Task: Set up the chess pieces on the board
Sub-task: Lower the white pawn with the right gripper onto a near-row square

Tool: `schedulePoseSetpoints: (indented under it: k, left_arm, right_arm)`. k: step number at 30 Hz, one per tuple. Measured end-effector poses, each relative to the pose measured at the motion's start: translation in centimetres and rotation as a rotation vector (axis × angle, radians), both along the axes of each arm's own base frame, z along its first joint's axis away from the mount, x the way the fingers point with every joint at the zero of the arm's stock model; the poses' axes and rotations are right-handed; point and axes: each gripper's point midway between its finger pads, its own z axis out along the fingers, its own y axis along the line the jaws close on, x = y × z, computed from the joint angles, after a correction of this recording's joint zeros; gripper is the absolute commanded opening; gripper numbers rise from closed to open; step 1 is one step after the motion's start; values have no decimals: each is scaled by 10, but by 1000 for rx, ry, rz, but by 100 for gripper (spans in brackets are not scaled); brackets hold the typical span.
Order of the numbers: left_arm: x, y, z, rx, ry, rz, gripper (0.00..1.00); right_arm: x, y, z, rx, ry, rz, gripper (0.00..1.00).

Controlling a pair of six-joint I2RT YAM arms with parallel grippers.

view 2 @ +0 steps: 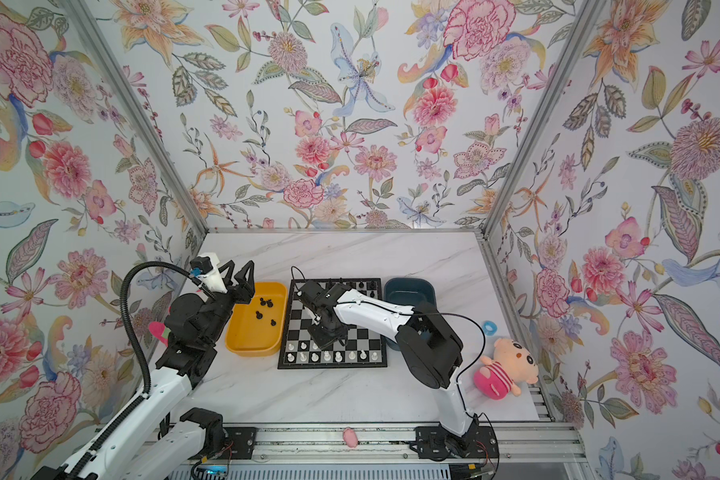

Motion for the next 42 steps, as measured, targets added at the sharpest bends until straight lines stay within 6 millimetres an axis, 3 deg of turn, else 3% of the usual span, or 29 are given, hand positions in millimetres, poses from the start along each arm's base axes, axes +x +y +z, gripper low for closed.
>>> schedulePoseSetpoints:
  k: [19, 42]
  left_arm:
    - [-3, 1, 1, -2, -7, 0, 60]
    - [-3, 1, 2, -2, -7, 0, 60]
  right_arm:
    - [0, -2, -7, -15, 3, -5, 5]
    - [0, -2, -13, -14, 5, -12, 17]
